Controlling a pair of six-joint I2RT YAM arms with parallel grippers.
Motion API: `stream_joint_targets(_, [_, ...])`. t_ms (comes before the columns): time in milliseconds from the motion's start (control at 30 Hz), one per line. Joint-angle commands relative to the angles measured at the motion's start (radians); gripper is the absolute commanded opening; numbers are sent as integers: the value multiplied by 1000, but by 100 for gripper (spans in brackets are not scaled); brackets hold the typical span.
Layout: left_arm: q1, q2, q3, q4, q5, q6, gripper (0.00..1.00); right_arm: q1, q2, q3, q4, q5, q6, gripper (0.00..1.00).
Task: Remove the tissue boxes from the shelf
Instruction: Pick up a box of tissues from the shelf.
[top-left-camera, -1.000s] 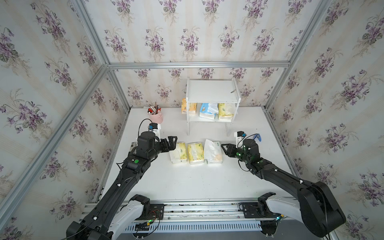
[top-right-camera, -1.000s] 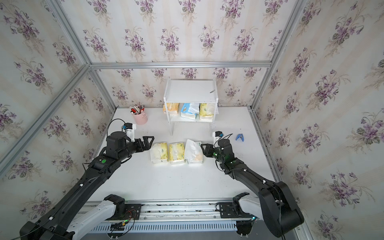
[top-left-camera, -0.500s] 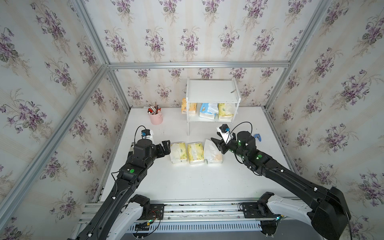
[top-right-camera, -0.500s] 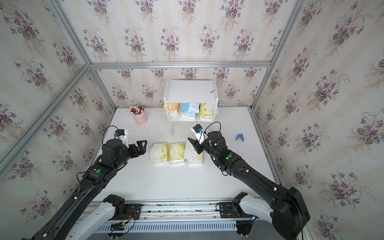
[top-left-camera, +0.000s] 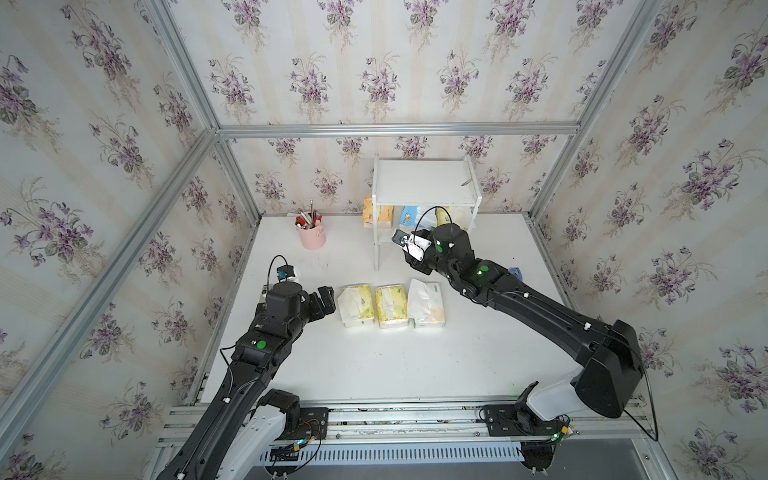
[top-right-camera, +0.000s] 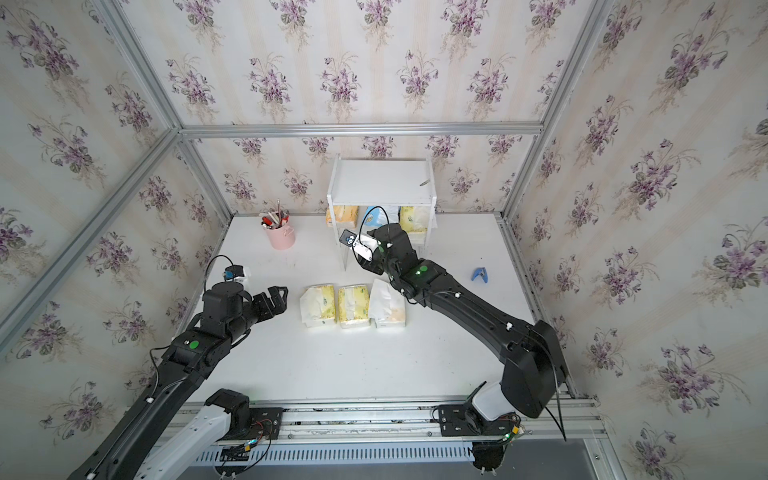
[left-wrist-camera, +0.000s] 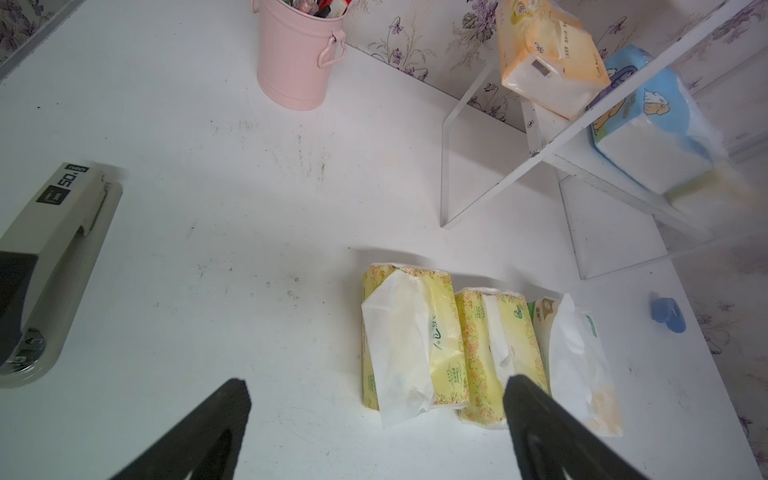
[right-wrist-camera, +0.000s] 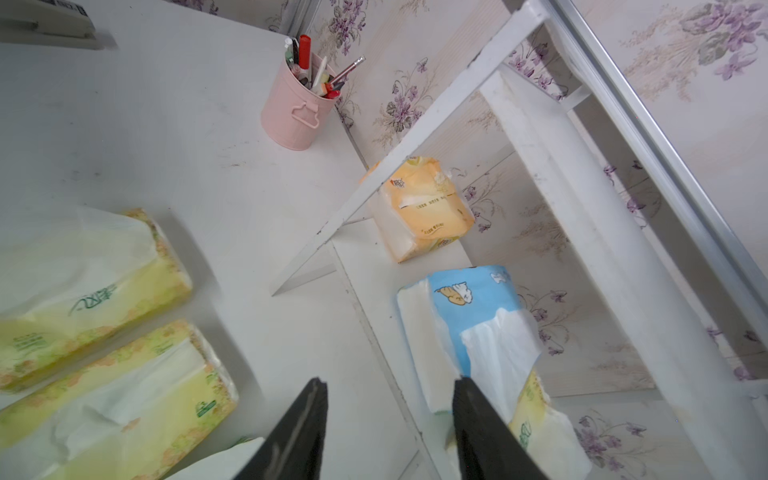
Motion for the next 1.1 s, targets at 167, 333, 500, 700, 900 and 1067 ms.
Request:
stream_joint_targets(167, [13,-19,-8,-22,-4,1,99,2,150,159,-106,149,-216,50])
stream_joint_targets(333, [15,-18,-11,-21,2,1,99,-1,254,259,-152,200,-287,47])
stream_joint_targets(500, [14,-16,-11,-21,6,-1,99,-19,345,350,-209,223,-299,44])
stream_joint_targets(700, [15,-13,-8,-19,7,0,99,-41,403,399,-221,236,-299,44])
stream_joint_targets(900, [17,-4,-7,-12,15,1,99,-57,438,412,-224,257,-294,42])
stream_joint_targets(1067, [17,4,-5,-7,16,0,99,-61,452,410,-248,257,-276,34])
